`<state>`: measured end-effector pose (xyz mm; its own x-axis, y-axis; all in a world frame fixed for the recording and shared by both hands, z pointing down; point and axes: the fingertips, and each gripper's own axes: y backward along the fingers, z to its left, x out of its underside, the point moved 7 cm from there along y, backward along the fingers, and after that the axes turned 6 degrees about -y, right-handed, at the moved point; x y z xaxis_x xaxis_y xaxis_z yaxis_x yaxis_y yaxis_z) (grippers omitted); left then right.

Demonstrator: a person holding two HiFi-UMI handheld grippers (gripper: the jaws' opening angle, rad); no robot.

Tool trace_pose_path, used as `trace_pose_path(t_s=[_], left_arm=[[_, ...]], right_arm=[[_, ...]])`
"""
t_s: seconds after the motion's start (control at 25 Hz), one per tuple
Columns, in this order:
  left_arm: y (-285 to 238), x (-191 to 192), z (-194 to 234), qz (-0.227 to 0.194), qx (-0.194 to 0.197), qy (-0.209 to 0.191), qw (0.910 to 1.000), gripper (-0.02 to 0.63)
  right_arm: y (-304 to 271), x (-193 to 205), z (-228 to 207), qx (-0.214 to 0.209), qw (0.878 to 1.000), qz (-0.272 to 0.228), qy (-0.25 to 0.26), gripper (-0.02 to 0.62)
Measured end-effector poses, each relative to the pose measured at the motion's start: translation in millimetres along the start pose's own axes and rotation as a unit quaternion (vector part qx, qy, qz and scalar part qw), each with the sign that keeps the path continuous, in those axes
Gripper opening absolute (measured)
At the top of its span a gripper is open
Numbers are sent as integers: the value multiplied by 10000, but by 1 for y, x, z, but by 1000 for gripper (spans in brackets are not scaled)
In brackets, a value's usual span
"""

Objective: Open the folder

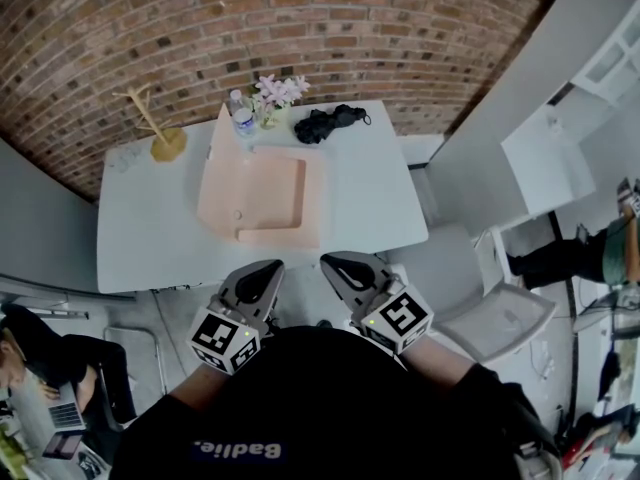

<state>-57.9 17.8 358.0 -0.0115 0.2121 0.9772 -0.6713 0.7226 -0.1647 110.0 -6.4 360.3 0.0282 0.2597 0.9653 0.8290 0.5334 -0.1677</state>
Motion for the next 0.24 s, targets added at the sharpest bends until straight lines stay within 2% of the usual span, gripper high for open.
trace_pose_path(t_s=[0.24], left_arm=[[3,5,2,-56,18,-42,10000,3]], right_arm=[[-2,-1,2,5,10000,-31,4,28]])
